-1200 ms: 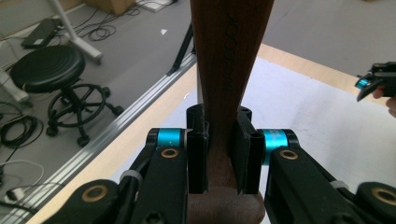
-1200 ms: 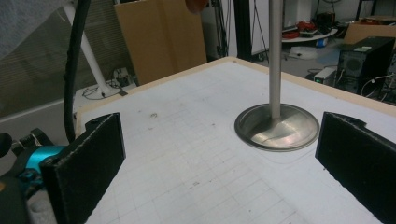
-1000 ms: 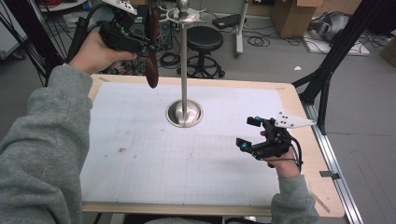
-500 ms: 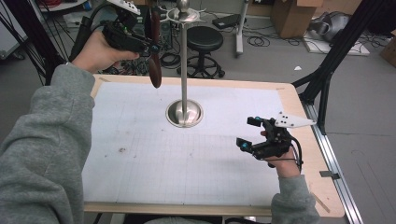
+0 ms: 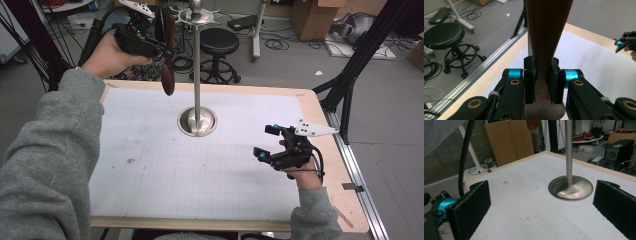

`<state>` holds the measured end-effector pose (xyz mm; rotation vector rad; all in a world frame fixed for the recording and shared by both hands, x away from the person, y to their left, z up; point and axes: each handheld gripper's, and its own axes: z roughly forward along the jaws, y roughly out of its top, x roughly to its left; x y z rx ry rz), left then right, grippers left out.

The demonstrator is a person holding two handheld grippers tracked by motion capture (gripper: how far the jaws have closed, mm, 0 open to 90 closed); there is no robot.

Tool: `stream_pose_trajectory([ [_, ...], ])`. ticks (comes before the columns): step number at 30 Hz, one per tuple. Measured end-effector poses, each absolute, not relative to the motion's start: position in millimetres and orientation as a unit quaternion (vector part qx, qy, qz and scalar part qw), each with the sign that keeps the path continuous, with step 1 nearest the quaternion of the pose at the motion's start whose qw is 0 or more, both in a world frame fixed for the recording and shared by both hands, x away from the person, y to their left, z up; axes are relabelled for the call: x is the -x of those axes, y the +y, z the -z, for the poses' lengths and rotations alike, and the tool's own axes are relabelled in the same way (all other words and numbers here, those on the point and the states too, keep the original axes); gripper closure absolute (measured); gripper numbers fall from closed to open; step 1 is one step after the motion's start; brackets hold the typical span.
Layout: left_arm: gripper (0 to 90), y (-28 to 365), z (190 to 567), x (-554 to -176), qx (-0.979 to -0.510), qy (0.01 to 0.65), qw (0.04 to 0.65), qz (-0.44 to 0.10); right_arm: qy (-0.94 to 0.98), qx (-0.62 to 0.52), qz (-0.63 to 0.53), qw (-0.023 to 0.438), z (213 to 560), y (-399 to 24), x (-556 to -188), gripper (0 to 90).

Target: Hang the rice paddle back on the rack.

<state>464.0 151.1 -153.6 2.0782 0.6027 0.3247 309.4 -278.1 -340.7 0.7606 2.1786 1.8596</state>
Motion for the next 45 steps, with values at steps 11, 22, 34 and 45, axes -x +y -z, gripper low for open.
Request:
stream_pose_trajectory([
  [11,77.4,146,155,-467,-0.843,0.244,0.462,-0.128,0.731,-0.256,-0.627,0.086,341,-279,-311,0.1],
  [22,77.4,144,157,-469,-0.844,0.244,0.459,-0.130,0.732,-0.257,-0.626,0.084,341,-280,-311,0.1],
  [34,76.9,138,160,-472,-0.840,0.252,0.462,-0.136,0.730,-0.258,-0.627,0.087,341,-280,-311,0.1],
  [45,50.5,142,164,-472,-0.825,0.254,0.483,-0.146,0.732,-0.259,-0.624,0.087,341,-280,-309,0.1],
])
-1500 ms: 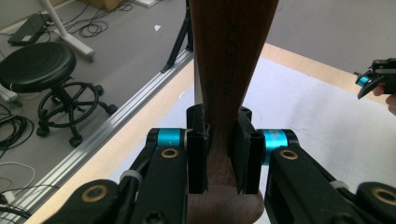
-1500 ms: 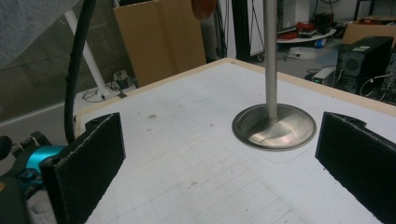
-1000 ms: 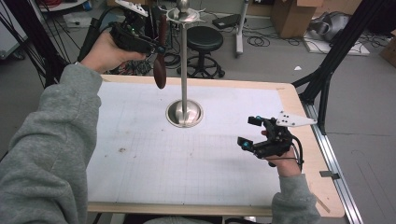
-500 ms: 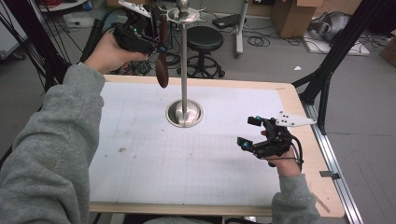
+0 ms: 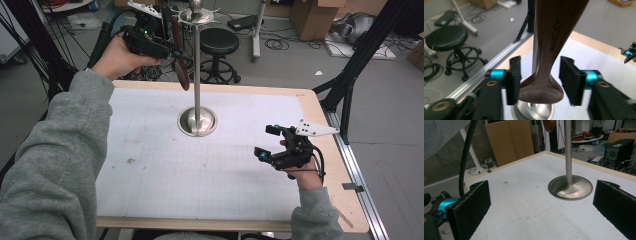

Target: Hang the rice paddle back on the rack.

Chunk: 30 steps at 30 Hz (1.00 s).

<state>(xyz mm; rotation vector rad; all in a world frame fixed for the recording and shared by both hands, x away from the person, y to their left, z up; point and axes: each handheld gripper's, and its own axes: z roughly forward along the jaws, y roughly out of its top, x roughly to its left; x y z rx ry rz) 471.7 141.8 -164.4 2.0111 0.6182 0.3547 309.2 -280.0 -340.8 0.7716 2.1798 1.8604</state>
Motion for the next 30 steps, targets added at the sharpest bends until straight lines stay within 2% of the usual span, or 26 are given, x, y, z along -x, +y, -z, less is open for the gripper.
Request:
stream_pose_trajectory([
  [4,38.0,147,170,-467,-0.820,0.253,0.491,-0.150,0.733,-0.257,-0.624,0.088,341,-279,-309,0.1],
  [10,27.1,158,180,-454,-0.815,0.241,0.502,-0.159,0.735,-0.256,-0.622,0.088,340,-278,-308,0.1],
  [16,11.8,170,189,-446,-0.798,0.265,0.521,-0.145,0.736,-0.258,-0.620,0.092,343,-279,-304,0.1],
  [19,9.0,178,194,-441,-0.789,0.270,0.533,-0.144,0.736,-0.262,-0.618,0.091,343,-279,-300,0.1],
  [30,8.8,193,210,-420,-0.787,0.268,0.533,-0.159,0.737,-0.258,-0.617,0.098,341,-277,-294,0.1],
])
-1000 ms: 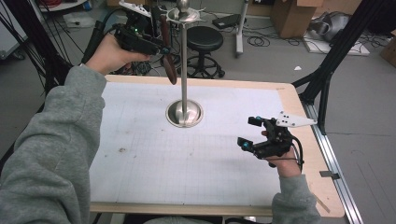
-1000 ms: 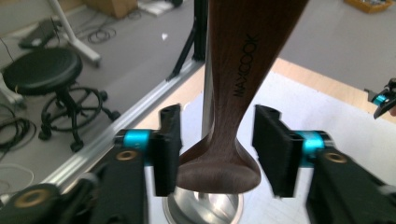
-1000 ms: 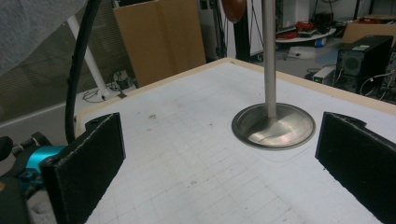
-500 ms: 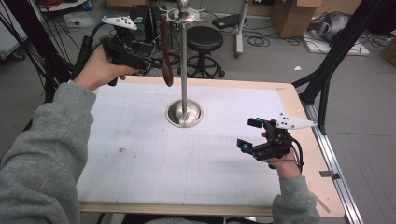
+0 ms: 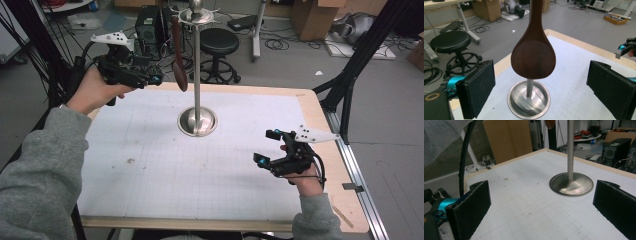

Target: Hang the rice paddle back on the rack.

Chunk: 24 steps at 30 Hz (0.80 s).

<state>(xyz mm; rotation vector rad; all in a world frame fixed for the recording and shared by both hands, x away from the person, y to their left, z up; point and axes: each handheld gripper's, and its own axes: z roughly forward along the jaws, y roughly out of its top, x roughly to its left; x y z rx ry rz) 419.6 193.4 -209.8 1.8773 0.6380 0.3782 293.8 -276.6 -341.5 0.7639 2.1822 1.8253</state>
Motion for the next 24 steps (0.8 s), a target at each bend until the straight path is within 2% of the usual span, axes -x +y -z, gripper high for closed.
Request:
stream_pose_trajectory([
  [3,9.4,196,214,-412,-0.785,0.260,0.531,-0.186,0.736,-0.259,-0.617,0.101,341,-276,-293,0.1],
  [15,9.8,215,234,-389,-0.781,0.272,0.536,-0.173,0.729,-0.263,-0.621,0.114,338,-278,-287,0.1],
  [24,10.3,234,255,-373,-0.772,0.274,0.543,-0.184,0.725,-0.272,-0.621,0.117,342,-278,-287,0.1],
])
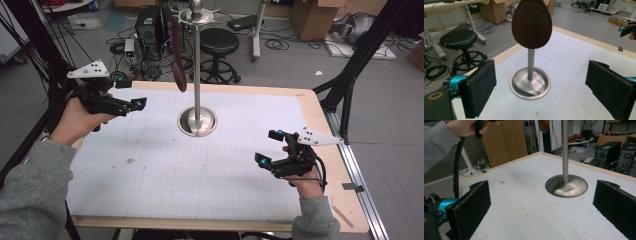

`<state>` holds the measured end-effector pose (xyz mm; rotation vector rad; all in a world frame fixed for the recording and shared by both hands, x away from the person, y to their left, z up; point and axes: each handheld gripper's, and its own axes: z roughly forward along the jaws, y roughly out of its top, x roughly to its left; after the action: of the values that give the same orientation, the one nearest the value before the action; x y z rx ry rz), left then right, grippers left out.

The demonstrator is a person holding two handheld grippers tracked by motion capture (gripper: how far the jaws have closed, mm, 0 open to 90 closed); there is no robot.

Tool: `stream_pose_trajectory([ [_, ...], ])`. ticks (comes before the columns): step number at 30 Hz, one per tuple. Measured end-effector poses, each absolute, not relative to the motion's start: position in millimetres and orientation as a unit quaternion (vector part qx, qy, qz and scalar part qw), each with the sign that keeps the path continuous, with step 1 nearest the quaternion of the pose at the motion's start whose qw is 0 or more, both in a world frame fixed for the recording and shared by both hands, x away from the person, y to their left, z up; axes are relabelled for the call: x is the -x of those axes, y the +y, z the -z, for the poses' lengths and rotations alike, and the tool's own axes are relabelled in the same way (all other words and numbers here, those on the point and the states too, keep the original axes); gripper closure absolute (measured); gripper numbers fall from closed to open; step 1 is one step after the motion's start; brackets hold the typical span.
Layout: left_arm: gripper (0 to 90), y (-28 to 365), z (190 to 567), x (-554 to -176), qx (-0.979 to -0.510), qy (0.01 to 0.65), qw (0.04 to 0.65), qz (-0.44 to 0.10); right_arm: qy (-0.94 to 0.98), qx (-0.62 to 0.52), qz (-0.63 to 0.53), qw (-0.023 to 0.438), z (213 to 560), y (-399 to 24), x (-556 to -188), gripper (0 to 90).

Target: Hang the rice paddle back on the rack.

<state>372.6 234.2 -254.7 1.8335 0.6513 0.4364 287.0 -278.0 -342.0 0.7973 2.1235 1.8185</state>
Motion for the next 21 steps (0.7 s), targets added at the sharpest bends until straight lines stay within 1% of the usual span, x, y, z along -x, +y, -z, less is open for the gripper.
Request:
stream_pose_trajectory([
  [2,10.3,238,259,-371,-0.774,0.277,0.537,-0.191,0.726,-0.273,-0.620,0.117,342,-277,-287,0.1],
  [11,10.1,253,277,-363,-0.757,0.294,0.551,-0.190,0.725,-0.275,-0.620,0.120,342,-278,-287,0.1],
  [13,10.1,256,282,-361,-0.762,0.297,0.541,-0.197,0.724,-0.276,-0.620,0.121,342,-279,-287,0.1],
  [21,10.1,260,297,-350,-0.754,0.298,0.550,-0.200,0.723,-0.276,-0.621,0.121,342,-278,-288,0.1],
])
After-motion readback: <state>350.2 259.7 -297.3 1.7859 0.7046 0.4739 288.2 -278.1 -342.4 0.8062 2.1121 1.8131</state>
